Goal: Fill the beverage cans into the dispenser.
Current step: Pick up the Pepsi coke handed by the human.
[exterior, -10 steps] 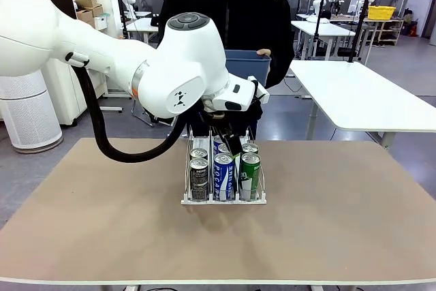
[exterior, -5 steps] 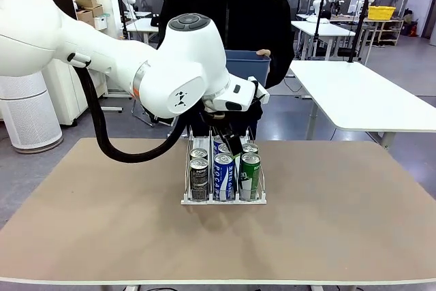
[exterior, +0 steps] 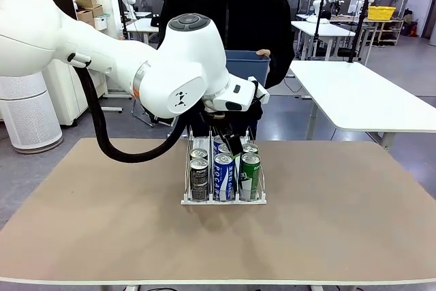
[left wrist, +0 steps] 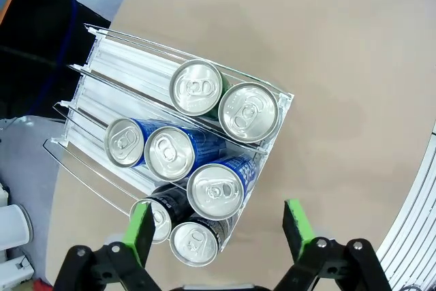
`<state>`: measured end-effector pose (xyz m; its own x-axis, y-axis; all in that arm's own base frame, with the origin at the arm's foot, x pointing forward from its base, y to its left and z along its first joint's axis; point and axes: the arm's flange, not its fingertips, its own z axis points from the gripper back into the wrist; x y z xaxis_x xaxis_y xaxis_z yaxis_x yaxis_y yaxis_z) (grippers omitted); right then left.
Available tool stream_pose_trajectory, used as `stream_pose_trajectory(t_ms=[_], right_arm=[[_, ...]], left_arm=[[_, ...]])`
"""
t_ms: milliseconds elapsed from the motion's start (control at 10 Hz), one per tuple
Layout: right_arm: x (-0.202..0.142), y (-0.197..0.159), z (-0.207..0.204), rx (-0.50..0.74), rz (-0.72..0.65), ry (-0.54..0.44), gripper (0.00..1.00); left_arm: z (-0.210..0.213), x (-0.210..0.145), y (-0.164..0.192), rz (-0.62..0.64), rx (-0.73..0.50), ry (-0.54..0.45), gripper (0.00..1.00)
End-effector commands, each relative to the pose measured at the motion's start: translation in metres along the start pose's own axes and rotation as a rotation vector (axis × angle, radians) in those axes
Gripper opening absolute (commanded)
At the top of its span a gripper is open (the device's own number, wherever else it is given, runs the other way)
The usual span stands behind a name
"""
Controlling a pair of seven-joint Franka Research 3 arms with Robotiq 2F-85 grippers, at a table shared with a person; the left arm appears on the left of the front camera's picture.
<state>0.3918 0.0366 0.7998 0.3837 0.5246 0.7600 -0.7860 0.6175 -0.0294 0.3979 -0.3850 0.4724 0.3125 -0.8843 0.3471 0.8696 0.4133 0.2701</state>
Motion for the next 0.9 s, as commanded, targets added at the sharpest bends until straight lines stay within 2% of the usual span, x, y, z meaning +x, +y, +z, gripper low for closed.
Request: stream_pose_trajectory(t_ms=[0, 100, 400, 700, 800], right_arm=[[0.0, 0.0, 0.0, 0.0, -0.002, 0.0, 1.0], [0.0, 0.0, 0.0, 0.0, -0.002, 0.0, 1.0], [0.0, 0.0, 0.0, 0.0, -0.002, 0.0, 1.0], [0.0, 0.0, 0.0, 0.0, -0.002, 0.0, 1.0], [0.0, 0.0, 0.0, 0.0, -0.002, 0.0, 1.0]], left_arm=[[0.001, -0.001, 0.004, 0.013, 0.013, 0.029, 1.0], [0.012, -0.003, 0.013, 0.021, -0.048, -0.036, 1.0], [0.087, -0.023, 0.053, -0.009, -0.082, -0.098, 1.0], [0.169, -0.048, 0.106, -0.04, -0.004, -0.074, 1.0], [0.203, -0.056, 0.116, -0.014, -0.001, -0.073, 1.0]])
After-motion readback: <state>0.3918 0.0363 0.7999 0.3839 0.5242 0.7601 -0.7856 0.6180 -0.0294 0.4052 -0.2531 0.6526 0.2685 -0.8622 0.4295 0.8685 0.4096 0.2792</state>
